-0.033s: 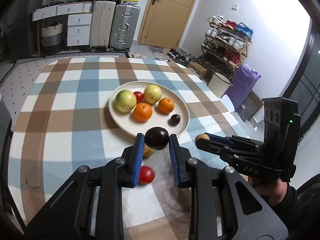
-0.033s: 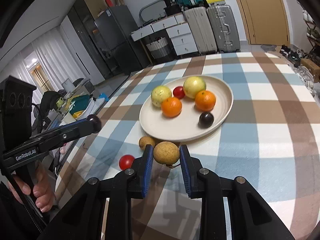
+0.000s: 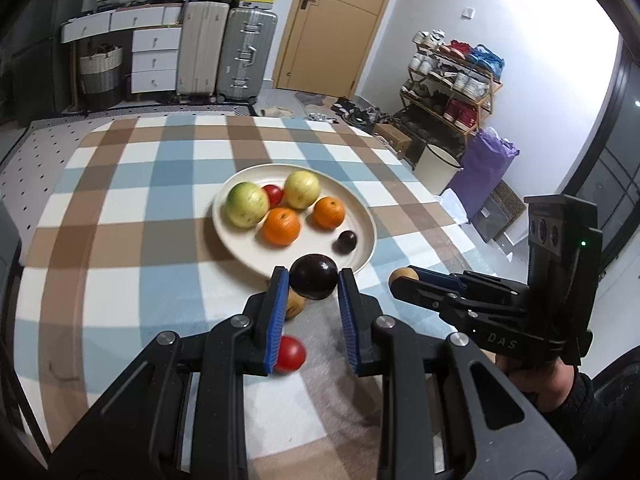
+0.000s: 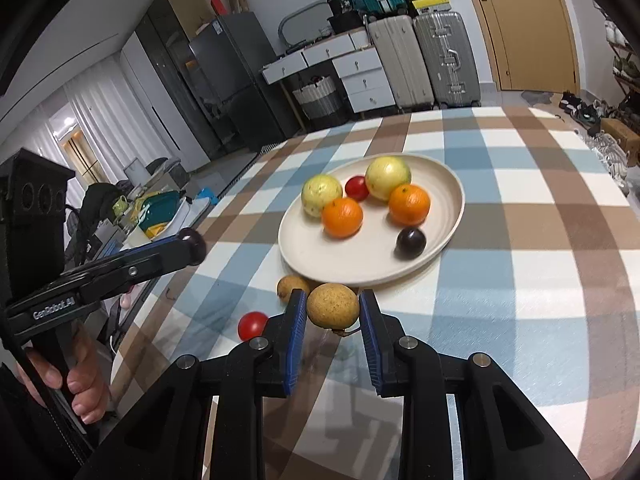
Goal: Organize fruits
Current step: 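Carry the plum with the left tool while the right tool carries the tan fruit to the plate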
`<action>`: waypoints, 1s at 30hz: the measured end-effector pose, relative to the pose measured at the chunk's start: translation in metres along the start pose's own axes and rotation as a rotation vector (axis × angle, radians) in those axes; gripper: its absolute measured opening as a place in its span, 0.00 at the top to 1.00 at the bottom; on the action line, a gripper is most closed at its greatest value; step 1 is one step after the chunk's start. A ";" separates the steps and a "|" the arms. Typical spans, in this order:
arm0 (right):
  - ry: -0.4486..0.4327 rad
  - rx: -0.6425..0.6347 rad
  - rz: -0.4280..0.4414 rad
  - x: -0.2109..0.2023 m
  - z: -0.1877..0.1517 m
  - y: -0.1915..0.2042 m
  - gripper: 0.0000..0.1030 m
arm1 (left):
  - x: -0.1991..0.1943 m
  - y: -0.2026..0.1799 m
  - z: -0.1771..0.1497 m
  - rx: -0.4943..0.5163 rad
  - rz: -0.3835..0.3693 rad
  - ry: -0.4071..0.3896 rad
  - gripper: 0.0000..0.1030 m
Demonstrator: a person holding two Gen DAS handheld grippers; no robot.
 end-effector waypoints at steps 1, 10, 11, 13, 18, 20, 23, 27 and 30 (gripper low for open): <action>-0.009 0.001 -0.004 -0.002 0.003 -0.002 0.74 | 0.004 -0.003 0.003 0.006 -0.001 0.006 0.78; -0.039 0.009 -0.004 -0.006 0.026 -0.015 0.74 | 0.047 -0.017 0.030 0.016 -0.031 0.044 0.78; -0.041 0.009 -0.004 -0.005 0.029 -0.017 0.74 | 0.053 -0.017 0.033 0.014 -0.035 0.050 0.78; -0.045 0.010 -0.003 -0.003 0.037 -0.020 0.74 | 0.065 -0.017 0.039 0.012 -0.041 0.062 0.78; -0.043 0.012 0.006 0.006 0.051 -0.027 0.74 | 0.093 -0.015 0.050 0.001 -0.056 0.094 0.78; -0.040 0.010 0.005 0.010 0.055 -0.030 0.74 | 0.104 -0.014 0.053 -0.003 -0.059 0.109 0.78; -0.033 0.025 0.015 0.018 0.062 -0.038 0.74 | 0.118 -0.013 0.055 -0.003 -0.059 0.132 0.78; -0.022 0.039 0.018 0.027 0.071 -0.048 0.74 | 0.133 -0.012 0.055 -0.003 -0.058 0.171 0.79; -0.010 0.038 0.012 0.035 0.076 -0.053 0.74 | 0.144 -0.009 0.056 0.007 -0.044 0.196 0.79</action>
Point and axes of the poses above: each gripper's, at about its wrist camera, not at the fingertips, and x roughly the way its jaws point, y to its left, z to its top, the point moved 8 cm from there along x, roughly the way its jaws point, and after that the axes turned 1 degree about -x, right-handed, at the moved point
